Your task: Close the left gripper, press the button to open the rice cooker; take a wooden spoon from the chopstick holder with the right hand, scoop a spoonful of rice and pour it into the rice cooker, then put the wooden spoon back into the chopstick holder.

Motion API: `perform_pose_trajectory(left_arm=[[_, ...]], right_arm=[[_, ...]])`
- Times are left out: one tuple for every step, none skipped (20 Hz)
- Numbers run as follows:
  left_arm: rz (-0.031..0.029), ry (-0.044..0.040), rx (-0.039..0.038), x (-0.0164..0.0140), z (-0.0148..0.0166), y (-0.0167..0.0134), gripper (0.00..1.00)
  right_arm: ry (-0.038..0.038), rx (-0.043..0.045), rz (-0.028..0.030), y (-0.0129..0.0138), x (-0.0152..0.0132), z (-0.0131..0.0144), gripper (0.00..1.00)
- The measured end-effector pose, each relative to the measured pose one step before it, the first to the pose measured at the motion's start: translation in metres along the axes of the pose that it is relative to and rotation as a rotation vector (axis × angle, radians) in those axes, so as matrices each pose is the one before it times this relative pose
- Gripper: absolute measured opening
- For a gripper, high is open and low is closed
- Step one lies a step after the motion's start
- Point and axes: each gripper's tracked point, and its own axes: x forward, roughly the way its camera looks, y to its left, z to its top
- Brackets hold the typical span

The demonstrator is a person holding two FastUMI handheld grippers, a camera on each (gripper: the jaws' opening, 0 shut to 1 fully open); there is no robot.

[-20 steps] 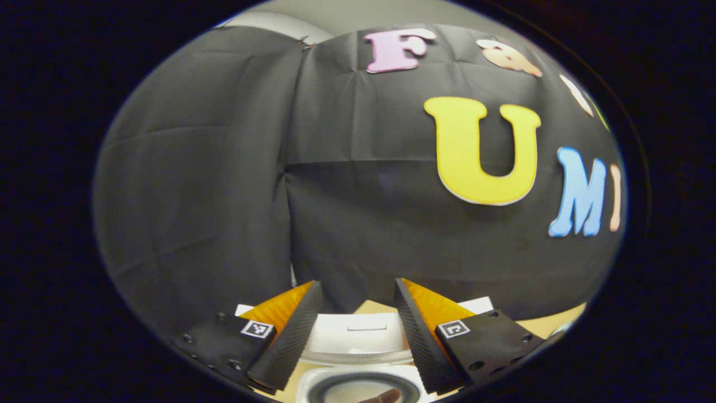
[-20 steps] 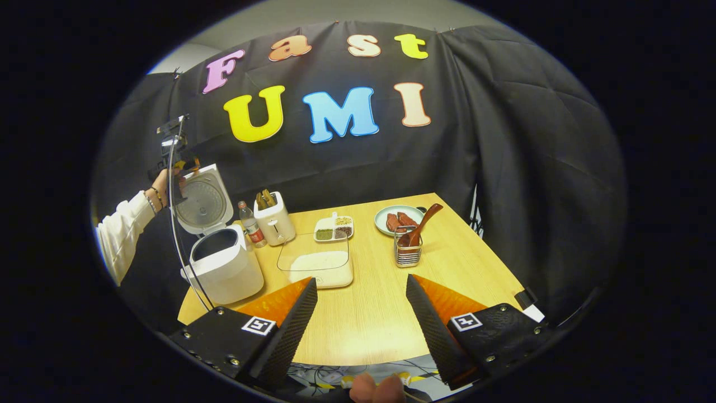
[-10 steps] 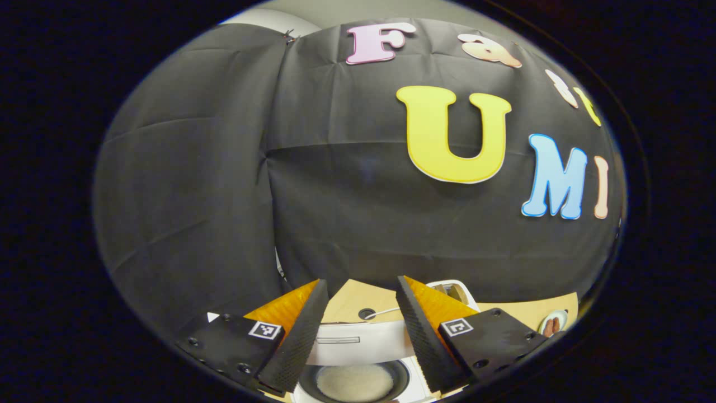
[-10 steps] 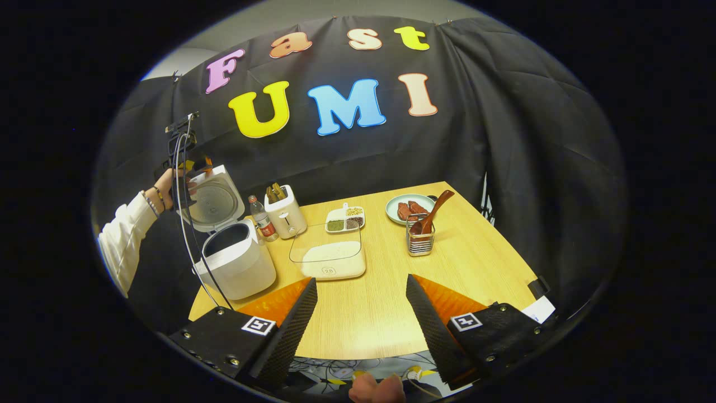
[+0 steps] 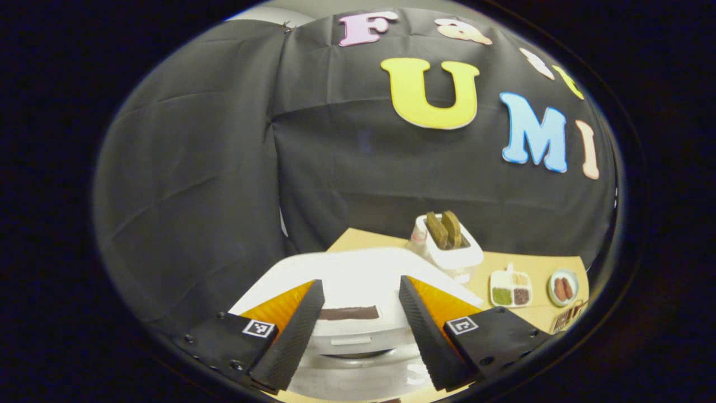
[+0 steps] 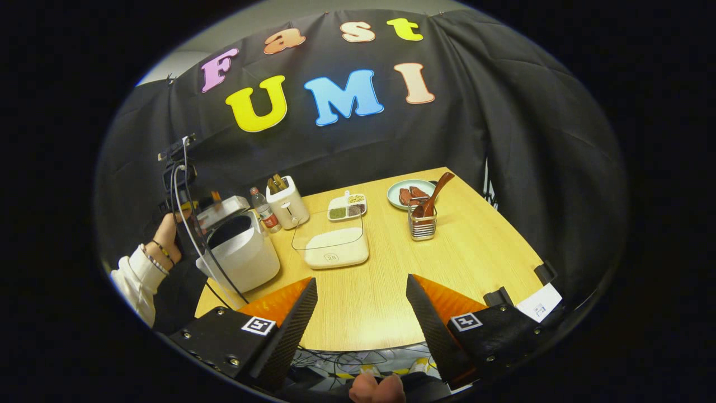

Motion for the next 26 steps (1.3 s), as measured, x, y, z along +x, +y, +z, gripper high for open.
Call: perform_pose_trajectory(left_arm=[[0.00421, 0.00495, 0.0095, -0.00252, -0.00934, -0.00035, 0.95], [0.00473, -0.00349, 0.01002, -0.00335, -0.00654, 0.00009, 0.95], [0.00543, 0.00195, 0.00836, -0.0015, -0.00757, 0.00014, 0.95], [0.00534, -0.00312, 0.00217, -0.00178, -0.00587, -0.00015, 0.99], [0.00402, 0.00365, 0.00031, -0.00134, -0.00493, 0.0001, 0.95], [0.00187, 0.00977, -0.00287, -0.0004, -0.00758, -0.00016, 0.95], [-0.00314, 0.02462, -0.00607, 0.00089, -0.01139, 0.00015, 0.95], [-0.00513, 0.03904, -0.00634, 0.00212, -0.01544, -0.00236, 0.95], [-0.00604, 0.04155, -0.01918, -0.00027, -0.01422, -0.00267, 0.99], [-0.00528, -0.05467, -0.01894, 0.00105, 0.0125, 0.00337, 1.0], [0.00356, 0.0078, -0.01917, 0.00081, -0.00321, 0.00196, 0.98], [-0.00051, 0.00335, -0.00568, -0.00186, -0.00537, -0.00175, 0.97], [-0.00164, -0.01853, 0.00648, 0.00279, 0.00106, 0.00041, 1.0], [0.00037, -0.00507, -0.01295, -0.00172, -0.00006, -0.00004, 1.0], [-0.00368, -0.0094, -0.01983, 0.00019, 0.00318, 0.00053, 0.95], [-0.00786, 0.0124, -0.00763, -0.00089, -0.00284, -0.00087, 0.96], [0.00007, 0.009, 0.03086, -0.00221, -0.00015, 0.00127, 1.0], [-0.01033, -0.00009, 0.02488, -0.00061, 0.00008, -0.00182, 0.98], [-0.00485, 0.02608, 0.00558, -0.00447, -0.00361, -0.00107, 0.99], [-0.01393, 0.01465, -0.00075, -0.0077, -0.00237, -0.00206, 0.99], [-0.01426, 0.00751, -0.00727, -0.01053, -0.00245, -0.00132, 1.0], [-0.0042, -0.00367, -0.00556, -0.00962, 0.00061, -0.00052, 1.0], [-0.00768, -0.01511, -0.00766, -0.01149, 0.00209, -0.00028, 1.0], [-0.01628, -0.02035, -0.00564, -0.01632, 0.00388, -0.00541, 1.0], [-0.01707, -0.02537, 0.00063, -0.01808, 0.00545, -0.00448, 1.0], [-0.01509, -0.02506, 0.005, -0.01993, 0.00692, -0.00573, 0.99]], right_arm=[[0.00186, -0.00163, -0.00005, 0.00027, -0.00023, -0.00058, 0.98], [0.00738, -0.00456, 0.00117, 0.00113, 0.00066, -0.00376, 0.98], [0.00415, -0.00155, 0.0014, 0.00058, -0.00006, -0.00181, 0.98], [0.00515, 0.00152, 0.00198, 0.00054, 0.00034, -0.00246, 0.98], [0.00493, 0.00408, 0.00205, 0.00081, 0.00061, -0.00112, 0.98], [0.00181, 0.00213, 0.00055, 0.00036, -0.0002, -0.00138, 0.98], [0.00284, 0.00048, -0.00051, -0.0003, -0.00025, -0.00092, 0.98], [0.00049, -0.00025, -0.00075, 0.00049, -0.00007, -0.0008, 0.98], [-0.0006, -0.0007, -0.00166, -0.0006, 0.00027, 0.00031, 0.98], [0.00068, -0.00007, -0.00082, 0.00035, -0.00015, -0.00141, 0.98], [0.00001, 0.00129, -0.00022, 0.00009, -0.00041, 0.00004, 0.98], [-0.00103, 0.00128, -0.0009, -0.00056, -0.00095, -0.00071, 0.98], [-0.00078, 0.0016, -0.00006, -0.00046, -0.00011, 0.00014, 0.98], [-0.00123, 0.0016, -0.00045, -0.00016, -0.00082, -0.00066, 0.98], [-0.00275, 0.00178, 0.00057, -0.00003, -0.00182, 0.00071, 0.98], [-0.0064, 0.00244, -0.00068, -0.00049, -0.00194, 0.00055, 0.98], [-0.00977, 0.00296, -0.00142, -0.00224, -0.00287, 0.00167, 0.98], [-0.00318, 0.00199, 0.00036, -0.00175, -0.00128, -0.00133, 0.98], [0.00423, 0.00191, -0.00035, -0.0021, -0.00153, -0.0011, 0.98], [0.00133, 0.0009, 0.00044, -0.00275, -0.00174, -0.0017, 0.98], [-0.00627, 0.00008, 0.00025, -0.00287, -0.0016, 0.00233, 0.98], [-0.01066, -0.0011, 0.00197, -0.00206, -0.00281, 0.00317, 0.98], [-0.01033, -0.00312, 0.00465, -0.00372, -0.00105, 0.00404, 0.98], [-0.01264, -0.0065, 0.00679, -0.0035, -0.00065, 0.00426, 0.98], [-0.01417, -0.00678, 0.00357, -0.00612, -0.00119, 0.0059, 0.98], [-0.01574, -0.00205, 0.00681, -0.00758, -0.00137, 0.00548, 0.98]])
